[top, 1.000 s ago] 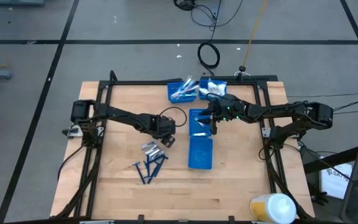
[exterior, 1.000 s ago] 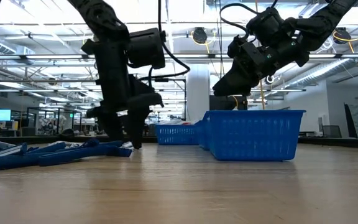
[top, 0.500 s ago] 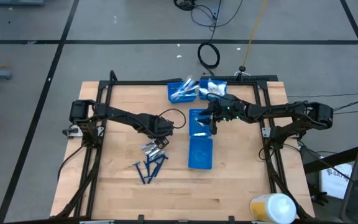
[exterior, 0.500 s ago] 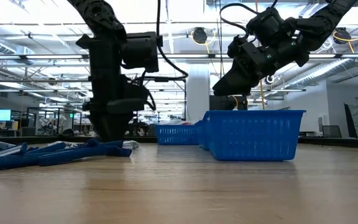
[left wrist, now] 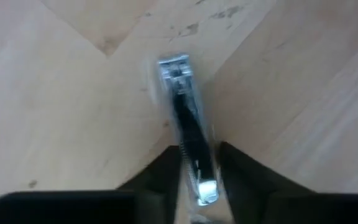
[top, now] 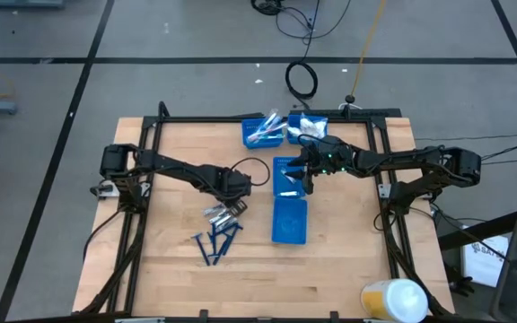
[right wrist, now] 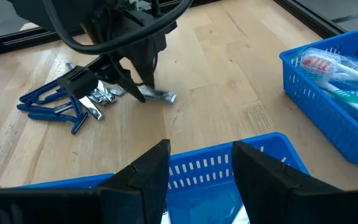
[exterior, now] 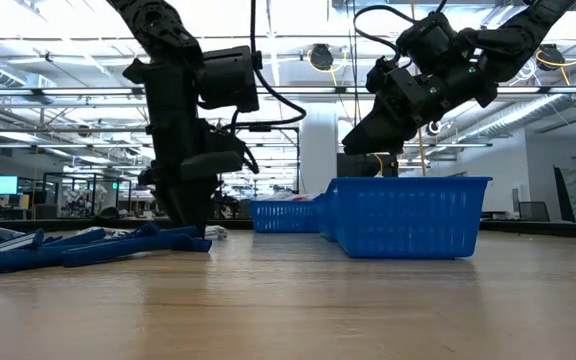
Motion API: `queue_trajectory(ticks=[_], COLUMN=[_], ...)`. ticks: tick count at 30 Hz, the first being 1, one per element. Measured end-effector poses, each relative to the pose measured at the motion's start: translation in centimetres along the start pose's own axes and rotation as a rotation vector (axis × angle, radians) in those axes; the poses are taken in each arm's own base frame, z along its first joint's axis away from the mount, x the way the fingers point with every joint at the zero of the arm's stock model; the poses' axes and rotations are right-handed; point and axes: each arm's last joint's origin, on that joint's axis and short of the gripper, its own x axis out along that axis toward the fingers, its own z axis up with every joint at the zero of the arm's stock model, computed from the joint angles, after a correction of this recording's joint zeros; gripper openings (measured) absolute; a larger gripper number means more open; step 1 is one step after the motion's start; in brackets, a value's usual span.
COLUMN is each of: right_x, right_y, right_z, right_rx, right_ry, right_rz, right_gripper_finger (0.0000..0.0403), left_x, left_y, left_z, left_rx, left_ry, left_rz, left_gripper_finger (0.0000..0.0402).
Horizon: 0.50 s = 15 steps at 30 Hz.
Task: Pick & Place Travel size toiletries
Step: Put the nail clipper into the center blue bin
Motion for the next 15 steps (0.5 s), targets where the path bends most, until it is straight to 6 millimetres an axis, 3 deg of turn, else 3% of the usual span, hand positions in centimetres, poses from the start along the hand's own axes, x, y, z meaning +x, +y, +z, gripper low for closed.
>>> queue_trajectory(ticks=[4,10,15], right_x=[0.0,0.0,0.0], right_y=[0.0,0.0,0.0], right_z=[0.0,0.0,0.2], right_rx=[0.000,0.000,-0.016], right_ry=[0.000,0.000,-0.018], right_rz=[0.000,0.000,-0.002], right_gripper_finger=[0.0161,0.0161,0.0161], left_x=[0.0,-1.5,-6.2], left_y=[0.3,0.5,0.1], left_z=[0.2,0.2,0.6], left_rx=[0.047,0.116,0.175], left_ry=[-0.006,-0.085,-0.378], left_rz=[0.008,0.048,0.091], left_gripper_finger=[0.0023,0.0033,0.0013])
